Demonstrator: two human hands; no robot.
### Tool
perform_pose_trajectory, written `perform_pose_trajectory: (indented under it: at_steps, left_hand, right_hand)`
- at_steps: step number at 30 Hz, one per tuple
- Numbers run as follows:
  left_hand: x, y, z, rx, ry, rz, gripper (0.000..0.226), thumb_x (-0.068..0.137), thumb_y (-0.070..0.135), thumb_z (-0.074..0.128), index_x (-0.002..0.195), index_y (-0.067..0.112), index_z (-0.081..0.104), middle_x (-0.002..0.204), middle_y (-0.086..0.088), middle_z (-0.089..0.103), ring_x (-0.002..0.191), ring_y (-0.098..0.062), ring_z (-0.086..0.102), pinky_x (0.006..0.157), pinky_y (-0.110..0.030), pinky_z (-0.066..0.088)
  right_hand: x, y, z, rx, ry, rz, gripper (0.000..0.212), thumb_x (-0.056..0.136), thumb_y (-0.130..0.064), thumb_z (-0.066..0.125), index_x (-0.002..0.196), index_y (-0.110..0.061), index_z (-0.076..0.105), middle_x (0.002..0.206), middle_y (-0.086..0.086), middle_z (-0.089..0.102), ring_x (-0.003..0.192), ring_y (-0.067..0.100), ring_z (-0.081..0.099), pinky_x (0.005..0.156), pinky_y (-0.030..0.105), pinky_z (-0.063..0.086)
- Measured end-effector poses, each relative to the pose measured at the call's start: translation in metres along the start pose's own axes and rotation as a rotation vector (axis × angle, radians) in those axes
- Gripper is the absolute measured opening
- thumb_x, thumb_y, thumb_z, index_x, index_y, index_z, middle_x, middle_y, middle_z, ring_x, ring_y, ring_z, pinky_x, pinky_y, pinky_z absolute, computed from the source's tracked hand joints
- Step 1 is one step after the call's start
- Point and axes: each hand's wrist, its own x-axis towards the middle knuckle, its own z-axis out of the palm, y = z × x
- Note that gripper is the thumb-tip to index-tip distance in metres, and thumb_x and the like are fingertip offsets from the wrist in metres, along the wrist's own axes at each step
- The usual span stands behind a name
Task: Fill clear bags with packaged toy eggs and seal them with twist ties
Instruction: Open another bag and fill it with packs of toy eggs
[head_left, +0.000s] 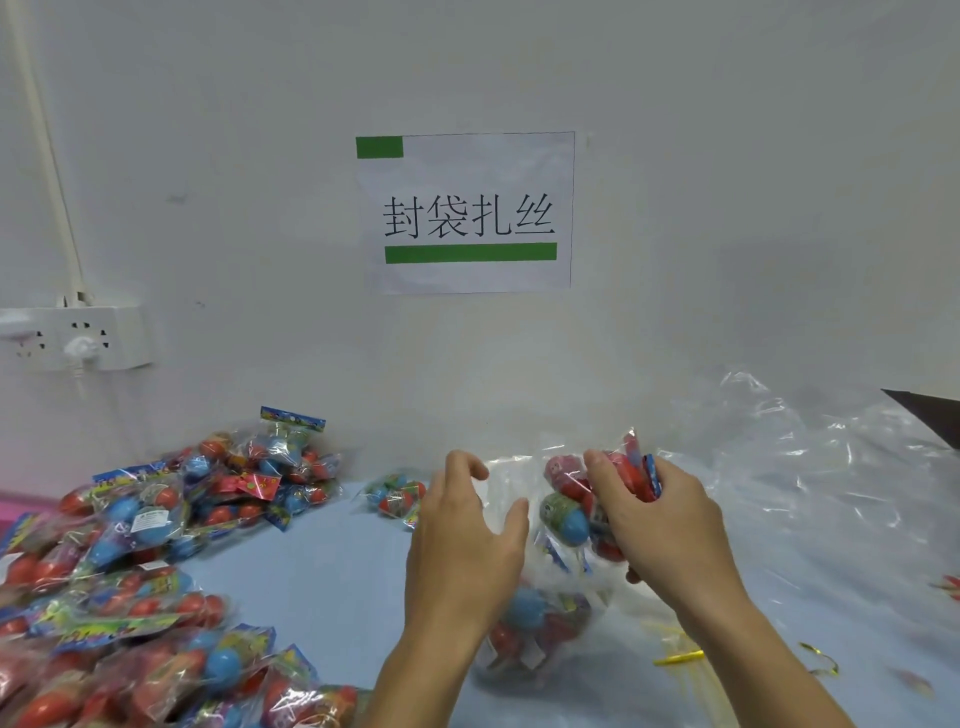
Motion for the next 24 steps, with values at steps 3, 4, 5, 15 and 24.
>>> perform_pose_trajectory:
  at_steps: [3,4,5,15,24]
  left_hand:
    - [-0.001,0.0,0.001,-0.083,-0.048,-0.035,0.015,0.093,0.024,0.063,0.099,0.028,0.05,0.062,0.006,0.056,0.064,0.0,0.055,0.054,-0.013,0.04]
    - [-0.001,0.002,0.002,-0.103,-0.056,-0.022,0.013,0.093,0.02,0.062,0.097,0.027,0.052,0.056,0.005,0.055,0.061,0.002,0.055,0.054,-0.011,0.04]
    - [-0.001,0.003,0.002,-0.116,-0.054,-0.005,0.011,0.093,0.018,0.061,0.094,0.026,0.053,0.053,0.005,0.054,0.058,0.003,0.054,0.054,-0.009,0.039]
    - [0.002,-0.004,0.005,-0.131,0.038,0.024,0.021,0.096,0.024,0.06,0.077,0.029,0.053,0.049,0.007,0.053,0.052,-0.004,0.053,0.049,-0.015,0.038]
    - [0.001,0.003,0.003,-0.224,0.115,0.121,0.019,0.098,0.021,0.058,0.079,0.027,0.058,0.061,0.015,0.059,0.053,-0.005,0.052,0.05,-0.016,0.039]
  right_hand:
    - [-0.002,0.0,0.006,0.032,0.078,-0.001,0.037,0.089,-0.052,0.064,0.071,-0.019,0.061,0.066,-0.001,0.065,0.065,0.021,0.065,0.063,0.049,0.06]
    - [-0.004,0.0,0.008,0.045,0.09,-0.007,0.037,0.089,-0.052,0.063,0.072,-0.02,0.06,0.068,-0.001,0.065,0.067,0.023,0.066,0.064,0.05,0.06]
    - [-0.005,-0.001,0.01,0.053,0.092,-0.013,0.036,0.089,-0.052,0.063,0.073,-0.02,0.06,0.069,0.0,0.065,0.067,0.024,0.066,0.065,0.05,0.06]
    - [-0.008,0.004,0.018,-0.008,-0.205,-0.053,0.029,0.092,-0.047,0.062,0.076,-0.023,0.063,0.056,-0.017,0.06,0.049,0.001,0.056,0.04,0.018,0.042]
    - [-0.01,0.0,0.014,-0.067,-0.294,0.058,0.034,0.088,-0.058,0.062,0.089,-0.024,0.067,0.076,-0.001,0.068,0.057,0.018,0.06,0.038,0.021,0.042]
